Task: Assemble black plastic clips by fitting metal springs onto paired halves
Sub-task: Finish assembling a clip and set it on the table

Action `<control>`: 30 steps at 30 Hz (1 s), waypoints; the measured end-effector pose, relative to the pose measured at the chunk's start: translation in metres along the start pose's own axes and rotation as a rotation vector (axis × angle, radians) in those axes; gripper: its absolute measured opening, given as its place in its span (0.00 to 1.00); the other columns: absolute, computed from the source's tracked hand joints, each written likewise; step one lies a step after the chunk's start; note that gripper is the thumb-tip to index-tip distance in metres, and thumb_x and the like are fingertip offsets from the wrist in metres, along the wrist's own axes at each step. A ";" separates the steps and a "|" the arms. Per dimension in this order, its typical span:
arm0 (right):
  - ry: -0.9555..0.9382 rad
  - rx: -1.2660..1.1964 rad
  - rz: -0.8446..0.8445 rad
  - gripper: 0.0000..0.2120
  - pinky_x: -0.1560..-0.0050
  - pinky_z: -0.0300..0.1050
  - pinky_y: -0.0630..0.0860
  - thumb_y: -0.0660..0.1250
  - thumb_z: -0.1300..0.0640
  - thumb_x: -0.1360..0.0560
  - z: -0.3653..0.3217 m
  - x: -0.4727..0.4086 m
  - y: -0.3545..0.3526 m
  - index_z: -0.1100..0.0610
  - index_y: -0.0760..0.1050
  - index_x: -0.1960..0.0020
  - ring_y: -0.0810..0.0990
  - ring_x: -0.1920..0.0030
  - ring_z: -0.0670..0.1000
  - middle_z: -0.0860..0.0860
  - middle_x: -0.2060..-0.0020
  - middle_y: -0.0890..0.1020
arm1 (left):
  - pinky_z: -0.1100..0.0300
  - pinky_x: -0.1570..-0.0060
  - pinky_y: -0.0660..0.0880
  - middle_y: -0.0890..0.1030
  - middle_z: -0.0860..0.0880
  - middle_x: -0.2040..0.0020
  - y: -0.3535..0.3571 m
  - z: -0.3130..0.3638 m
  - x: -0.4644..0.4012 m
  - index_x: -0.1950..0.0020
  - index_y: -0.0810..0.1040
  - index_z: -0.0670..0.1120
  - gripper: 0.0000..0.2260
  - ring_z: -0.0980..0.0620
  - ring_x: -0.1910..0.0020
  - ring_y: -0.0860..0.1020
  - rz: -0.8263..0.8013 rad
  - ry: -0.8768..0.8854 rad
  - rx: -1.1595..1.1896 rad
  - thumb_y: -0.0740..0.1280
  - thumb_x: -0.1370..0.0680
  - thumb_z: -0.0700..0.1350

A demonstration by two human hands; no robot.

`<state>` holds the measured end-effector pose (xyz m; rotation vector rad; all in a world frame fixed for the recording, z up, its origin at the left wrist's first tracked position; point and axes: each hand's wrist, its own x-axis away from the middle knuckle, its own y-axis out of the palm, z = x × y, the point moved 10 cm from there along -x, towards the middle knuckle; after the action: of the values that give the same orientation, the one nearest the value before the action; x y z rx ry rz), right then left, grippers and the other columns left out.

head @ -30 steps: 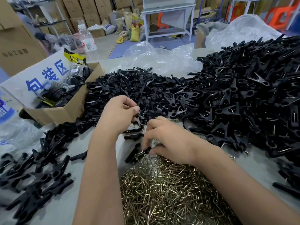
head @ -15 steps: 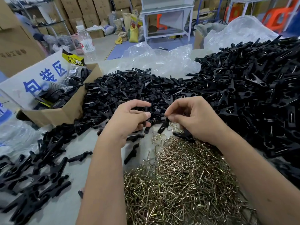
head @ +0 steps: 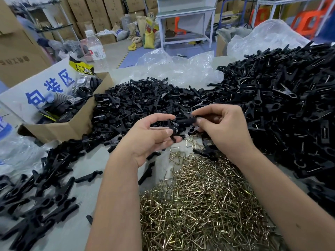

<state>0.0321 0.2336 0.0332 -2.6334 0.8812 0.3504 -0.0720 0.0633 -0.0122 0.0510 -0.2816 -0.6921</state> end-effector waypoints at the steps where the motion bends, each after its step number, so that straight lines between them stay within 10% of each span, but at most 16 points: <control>1: -0.035 0.037 0.030 0.11 0.61 0.43 0.84 0.75 0.67 0.25 -0.004 0.000 -0.001 0.51 0.87 0.53 0.87 0.61 0.48 0.47 0.63 0.87 | 0.60 0.56 0.84 0.87 0.38 0.49 0.003 0.001 0.000 0.37 0.82 0.45 0.18 0.40 0.49 0.87 -0.019 0.000 0.019 0.67 0.21 0.27; 20: -0.324 0.302 0.196 0.07 0.60 0.41 0.78 0.78 0.66 0.30 -0.043 0.026 0.017 0.57 0.82 0.60 0.80 0.63 0.45 0.46 0.64 0.82 | 0.58 0.59 0.84 0.85 0.41 0.60 0.005 0.005 0.001 0.48 0.78 0.38 0.12 0.43 0.59 0.87 -0.004 0.033 0.171 0.69 0.26 0.25; 30: -0.189 0.133 -0.118 0.09 0.61 0.45 0.83 0.75 0.67 0.25 -0.024 0.016 0.036 0.55 0.85 0.50 0.86 0.60 0.47 0.45 0.59 0.85 | 0.56 0.52 0.84 0.83 0.38 0.55 0.005 0.006 0.003 0.41 0.86 0.42 0.20 0.41 0.51 0.86 -0.066 0.062 0.150 0.71 0.29 0.27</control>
<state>0.0253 0.1886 0.0412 -2.4684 0.6615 0.4829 -0.0681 0.0654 -0.0047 0.2251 -0.2725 -0.7332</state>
